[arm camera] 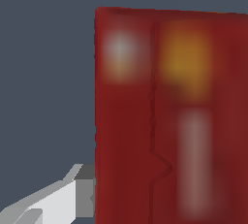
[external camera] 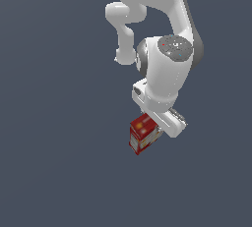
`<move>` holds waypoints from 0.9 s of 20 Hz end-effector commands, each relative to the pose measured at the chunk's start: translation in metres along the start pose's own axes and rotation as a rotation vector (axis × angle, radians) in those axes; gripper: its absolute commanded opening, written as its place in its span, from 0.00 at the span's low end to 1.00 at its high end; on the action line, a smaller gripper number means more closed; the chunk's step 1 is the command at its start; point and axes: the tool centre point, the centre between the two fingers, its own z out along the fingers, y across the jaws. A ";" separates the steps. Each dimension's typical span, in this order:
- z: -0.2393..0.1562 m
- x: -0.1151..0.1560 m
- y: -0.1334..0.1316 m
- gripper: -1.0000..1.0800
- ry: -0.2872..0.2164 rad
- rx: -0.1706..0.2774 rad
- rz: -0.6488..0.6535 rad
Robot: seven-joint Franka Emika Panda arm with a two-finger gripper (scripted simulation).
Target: Pick up the object and move it to a goal position.
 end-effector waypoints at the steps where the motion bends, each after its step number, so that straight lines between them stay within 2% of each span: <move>1: 0.000 0.000 0.000 0.00 0.000 0.000 0.000; 10: -0.001 0.001 0.002 0.00 0.000 0.002 -0.007; 18: -0.012 0.012 0.015 0.00 0.004 0.018 -0.061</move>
